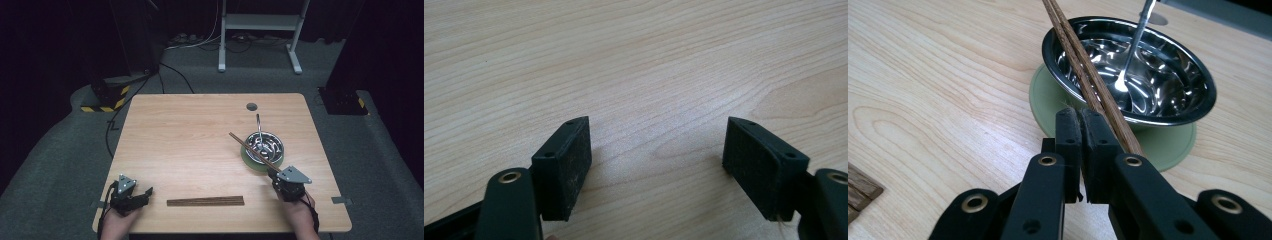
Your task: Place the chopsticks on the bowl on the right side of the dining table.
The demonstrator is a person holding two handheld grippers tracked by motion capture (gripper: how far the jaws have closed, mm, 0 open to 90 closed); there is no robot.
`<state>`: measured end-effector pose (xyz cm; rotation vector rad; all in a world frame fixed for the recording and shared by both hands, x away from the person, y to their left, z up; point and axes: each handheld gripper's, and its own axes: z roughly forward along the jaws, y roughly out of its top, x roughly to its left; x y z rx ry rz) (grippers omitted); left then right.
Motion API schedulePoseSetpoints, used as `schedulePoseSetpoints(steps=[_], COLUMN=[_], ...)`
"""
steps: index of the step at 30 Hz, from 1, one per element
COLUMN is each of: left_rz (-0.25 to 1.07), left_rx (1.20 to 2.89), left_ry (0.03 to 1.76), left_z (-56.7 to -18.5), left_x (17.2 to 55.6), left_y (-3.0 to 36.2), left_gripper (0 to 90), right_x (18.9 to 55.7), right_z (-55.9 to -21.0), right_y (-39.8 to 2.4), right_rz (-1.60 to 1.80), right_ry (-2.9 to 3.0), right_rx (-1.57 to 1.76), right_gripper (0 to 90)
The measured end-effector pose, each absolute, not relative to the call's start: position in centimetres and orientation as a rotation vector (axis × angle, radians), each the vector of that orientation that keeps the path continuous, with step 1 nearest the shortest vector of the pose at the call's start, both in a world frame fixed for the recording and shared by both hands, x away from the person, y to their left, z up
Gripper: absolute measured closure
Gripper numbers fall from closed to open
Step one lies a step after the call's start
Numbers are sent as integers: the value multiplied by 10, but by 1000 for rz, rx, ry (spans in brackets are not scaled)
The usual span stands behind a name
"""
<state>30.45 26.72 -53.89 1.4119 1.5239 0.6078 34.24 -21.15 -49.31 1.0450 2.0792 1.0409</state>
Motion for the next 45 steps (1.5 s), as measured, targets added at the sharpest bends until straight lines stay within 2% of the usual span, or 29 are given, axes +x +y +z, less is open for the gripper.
schedulePoseSetpoints(steps=[10, 45], left_rz=[608, 608], left_rx=[1404, 1403], left_ry=[1524, 1524], left_z=[-539, -539], left_x=[305, 305], left_y=[267, 266], left_gripper=[275, 275], right_x=[337, 348], right_z=[-504, -505], right_y=[-219, -236], right_rz=[1038, 1043], right_ry=[2040, 1946], right_rx=[1073, 1172], right_gripper=[857, 834])
